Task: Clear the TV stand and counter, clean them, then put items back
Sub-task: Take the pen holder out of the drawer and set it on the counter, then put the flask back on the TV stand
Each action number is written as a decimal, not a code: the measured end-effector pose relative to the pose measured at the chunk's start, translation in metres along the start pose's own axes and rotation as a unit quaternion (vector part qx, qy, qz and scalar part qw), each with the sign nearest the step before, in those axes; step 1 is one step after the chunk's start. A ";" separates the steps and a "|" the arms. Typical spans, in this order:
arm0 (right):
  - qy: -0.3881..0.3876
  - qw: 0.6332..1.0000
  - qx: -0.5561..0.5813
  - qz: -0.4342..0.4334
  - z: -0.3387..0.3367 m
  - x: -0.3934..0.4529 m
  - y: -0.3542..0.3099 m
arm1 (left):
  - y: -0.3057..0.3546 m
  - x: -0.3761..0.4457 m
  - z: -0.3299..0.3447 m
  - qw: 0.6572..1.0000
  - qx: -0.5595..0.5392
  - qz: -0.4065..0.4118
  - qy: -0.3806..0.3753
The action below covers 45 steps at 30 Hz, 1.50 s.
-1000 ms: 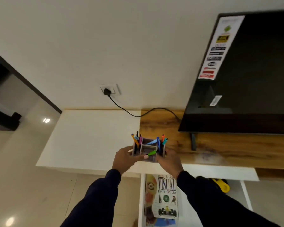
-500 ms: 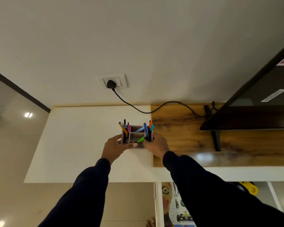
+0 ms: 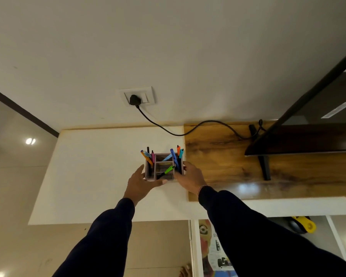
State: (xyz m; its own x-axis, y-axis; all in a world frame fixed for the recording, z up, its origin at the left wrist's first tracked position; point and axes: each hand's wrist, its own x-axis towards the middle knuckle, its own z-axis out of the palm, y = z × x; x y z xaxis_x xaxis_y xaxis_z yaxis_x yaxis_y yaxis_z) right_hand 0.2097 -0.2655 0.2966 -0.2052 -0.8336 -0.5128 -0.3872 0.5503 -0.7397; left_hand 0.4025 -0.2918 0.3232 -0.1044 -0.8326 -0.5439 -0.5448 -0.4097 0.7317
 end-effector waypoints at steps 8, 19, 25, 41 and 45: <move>0.072 0.996 0.018 -0.044 -0.054 -0.064 0.067 | 0.021 -0.047 0.062 0.915 0.231 0.272 0.186; 0.167 0.973 -0.147 0.060 -0.207 -0.148 0.290 | 0.073 -0.103 0.318 0.805 0.438 0.392 -0.080; 0.167 0.947 -0.241 0.135 -0.264 -0.139 0.364 | 0.086 -0.096 0.435 0.769 0.518 0.359 -0.104; 0.102 0.962 -0.234 0.101 -0.263 -0.107 0.407 | 0.067 -0.067 0.500 0.724 0.628 0.277 -0.074; 0.096 0.966 -0.212 0.111 -0.285 -0.142 0.404 | 0.077 -0.073 0.497 0.727 0.630 0.248 -0.118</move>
State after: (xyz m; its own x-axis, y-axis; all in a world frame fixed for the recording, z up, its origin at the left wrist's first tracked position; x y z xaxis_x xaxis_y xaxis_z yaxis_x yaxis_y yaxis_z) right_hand -0.1736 0.0619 0.1944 -0.4722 -0.7134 -0.5177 -0.6402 0.6813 -0.3549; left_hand -0.0459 -0.0778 0.2149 -0.6070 -0.6129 -0.5058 -0.7049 0.7091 -0.0134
